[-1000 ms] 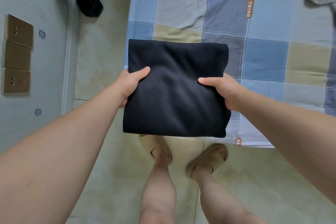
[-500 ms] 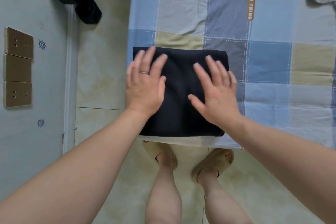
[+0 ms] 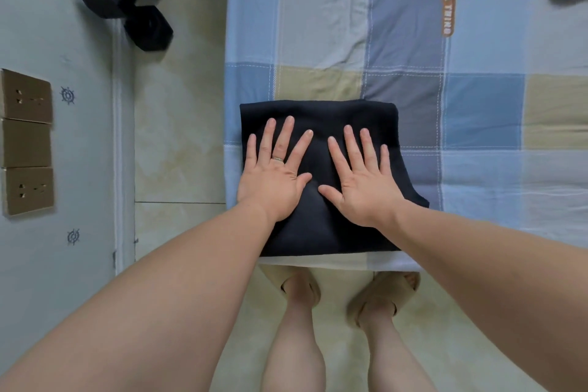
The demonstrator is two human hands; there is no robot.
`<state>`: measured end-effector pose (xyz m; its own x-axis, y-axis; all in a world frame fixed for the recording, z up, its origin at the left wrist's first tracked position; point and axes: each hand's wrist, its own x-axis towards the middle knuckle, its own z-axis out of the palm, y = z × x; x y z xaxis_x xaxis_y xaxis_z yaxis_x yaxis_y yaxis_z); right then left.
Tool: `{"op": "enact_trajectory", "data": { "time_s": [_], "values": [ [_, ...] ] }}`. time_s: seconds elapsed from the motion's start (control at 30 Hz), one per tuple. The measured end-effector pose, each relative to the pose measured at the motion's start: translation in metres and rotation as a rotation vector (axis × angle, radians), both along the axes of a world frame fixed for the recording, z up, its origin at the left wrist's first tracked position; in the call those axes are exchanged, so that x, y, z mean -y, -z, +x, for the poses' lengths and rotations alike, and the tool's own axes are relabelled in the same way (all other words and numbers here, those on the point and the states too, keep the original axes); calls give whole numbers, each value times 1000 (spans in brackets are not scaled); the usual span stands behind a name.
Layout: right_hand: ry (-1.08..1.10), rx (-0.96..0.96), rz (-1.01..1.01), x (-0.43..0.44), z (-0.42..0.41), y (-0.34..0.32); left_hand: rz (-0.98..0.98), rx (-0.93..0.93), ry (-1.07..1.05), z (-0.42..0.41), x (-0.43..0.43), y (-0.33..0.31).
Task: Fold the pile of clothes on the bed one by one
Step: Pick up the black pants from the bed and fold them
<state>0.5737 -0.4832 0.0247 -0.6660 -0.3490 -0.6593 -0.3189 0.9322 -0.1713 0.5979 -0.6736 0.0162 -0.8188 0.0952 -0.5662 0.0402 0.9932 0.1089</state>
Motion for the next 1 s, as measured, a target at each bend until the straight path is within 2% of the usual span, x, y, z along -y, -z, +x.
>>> {"op": "enact_trajectory", "data": {
  "time_s": [0.13,0.23,0.37,0.57,0.87,1.0],
  "values": [
    [31,205,25,1,-17,-54,91,211,-61,-14,-6,-50],
    [90,200,17,-5,-20,-92,153,302,-165,-15,-15,-89],
    [201,113,14,-34,-13,-159,174,146,-254,3,-36,-157],
    [208,31,-18,-113,1,-268,167,6,-202,25,-95,-257],
    [272,-84,-104,-290,39,-431,175,-151,-210,44,-274,-386],
    [331,-120,-153,-358,35,-475,209,-205,-144,29,-340,-424]
  ]
}}
